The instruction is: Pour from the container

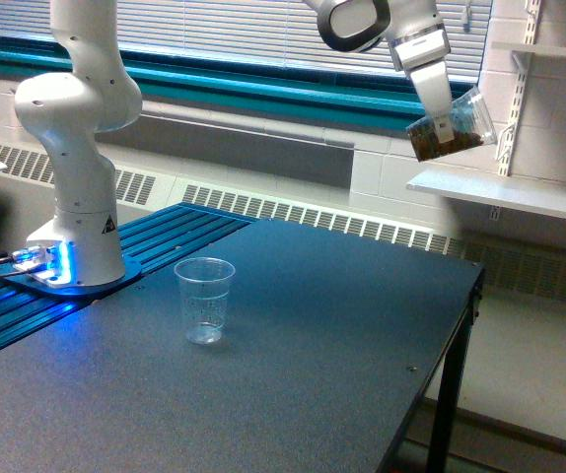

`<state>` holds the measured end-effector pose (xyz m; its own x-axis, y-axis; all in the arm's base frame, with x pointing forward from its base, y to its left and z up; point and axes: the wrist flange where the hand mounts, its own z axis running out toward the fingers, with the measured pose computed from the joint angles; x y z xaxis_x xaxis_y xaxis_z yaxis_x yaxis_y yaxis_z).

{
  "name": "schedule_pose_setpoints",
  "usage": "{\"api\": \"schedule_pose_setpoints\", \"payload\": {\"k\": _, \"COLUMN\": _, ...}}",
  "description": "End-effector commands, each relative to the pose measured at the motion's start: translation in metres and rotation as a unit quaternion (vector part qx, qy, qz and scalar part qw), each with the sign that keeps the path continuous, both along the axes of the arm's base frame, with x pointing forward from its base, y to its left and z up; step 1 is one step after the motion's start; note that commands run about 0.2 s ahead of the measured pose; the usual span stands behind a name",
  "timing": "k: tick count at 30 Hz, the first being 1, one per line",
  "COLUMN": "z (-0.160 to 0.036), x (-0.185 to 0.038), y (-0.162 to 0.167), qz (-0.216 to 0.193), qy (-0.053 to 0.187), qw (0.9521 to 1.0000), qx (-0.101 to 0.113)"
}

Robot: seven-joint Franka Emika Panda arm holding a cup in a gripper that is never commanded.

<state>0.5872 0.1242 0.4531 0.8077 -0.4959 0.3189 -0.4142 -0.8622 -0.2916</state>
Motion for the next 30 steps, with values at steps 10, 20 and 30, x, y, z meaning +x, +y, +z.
{"api": "schedule_pose_setpoints", "payload": {"k": 10, "z": 0.004, "x": -0.012, "y": 0.018, "qz": 0.028, "qy": 0.002, "qw": 0.9996, "qx": -0.005}}
{"api": "schedule_pose_setpoints", "payload": {"k": 20, "z": 0.01, "x": -0.032, "y": 0.006, "qz": 0.038, "qy": -0.002, "qw": 0.999, "qx": -0.023}}
{"api": "schedule_pose_setpoints", "payload": {"k": 30, "z": 0.022, "x": -0.065, "y": -0.022, "qz": 0.043, "qy": -0.004, "qw": 0.9983, "qx": -0.038}}
